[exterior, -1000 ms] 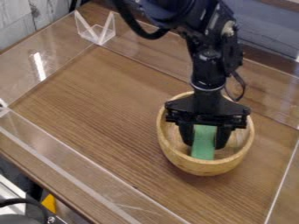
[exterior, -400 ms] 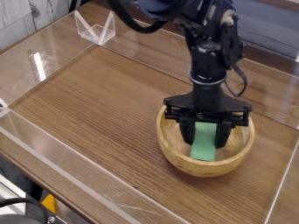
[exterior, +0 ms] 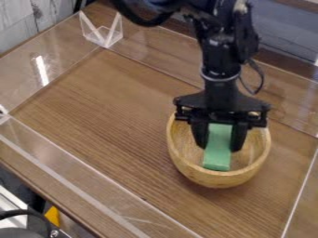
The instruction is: Remove the green block from inside the brown bowl and put it on the table
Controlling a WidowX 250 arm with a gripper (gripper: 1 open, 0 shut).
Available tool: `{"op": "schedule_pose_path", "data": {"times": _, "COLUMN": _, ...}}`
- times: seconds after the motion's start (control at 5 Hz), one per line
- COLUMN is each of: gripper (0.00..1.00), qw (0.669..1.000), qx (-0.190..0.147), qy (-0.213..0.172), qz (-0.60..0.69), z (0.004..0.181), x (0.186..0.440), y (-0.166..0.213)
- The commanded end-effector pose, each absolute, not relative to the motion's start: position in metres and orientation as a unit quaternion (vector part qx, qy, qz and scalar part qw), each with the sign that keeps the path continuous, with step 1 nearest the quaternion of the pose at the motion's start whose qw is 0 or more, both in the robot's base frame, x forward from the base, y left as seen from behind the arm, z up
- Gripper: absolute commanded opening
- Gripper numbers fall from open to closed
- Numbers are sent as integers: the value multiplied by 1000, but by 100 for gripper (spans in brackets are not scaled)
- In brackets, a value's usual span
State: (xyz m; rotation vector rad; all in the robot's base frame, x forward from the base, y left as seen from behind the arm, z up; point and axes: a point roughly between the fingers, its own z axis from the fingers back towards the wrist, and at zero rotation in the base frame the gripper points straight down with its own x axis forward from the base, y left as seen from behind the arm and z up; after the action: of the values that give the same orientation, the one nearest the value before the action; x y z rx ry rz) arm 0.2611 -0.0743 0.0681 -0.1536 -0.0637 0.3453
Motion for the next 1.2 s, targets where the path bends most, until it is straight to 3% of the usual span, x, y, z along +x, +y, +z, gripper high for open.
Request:
{"op": "schedule_pose_path", "data": {"times": 0.0, "gripper": 0, "qw": 978, "qx": -98, "qy": -69, "qz": 170, "z": 97, "x": 271, "y": -73}}
{"op": "schedule_pose_path", "data": {"times": 0.2, "gripper": 0, "qw": 978, "qx": -108, "qy": -76, "qz": 163, "z": 113, "x": 270, "y": -64}}
{"op": "schedule_pose_path", "data": {"times": 0.6, "gripper": 0, "qw": 974, "qx": -101, "qy": -82, "qz": 187, "z": 121, "x": 266, "y": -34}}
{"op": "schedule_pose_path", "data": {"times": 1.0, "gripper": 0, "qw": 967, "qx": -74, "qy": -88, "qz": 225, "z": 109, "x": 245, "y": 63}}
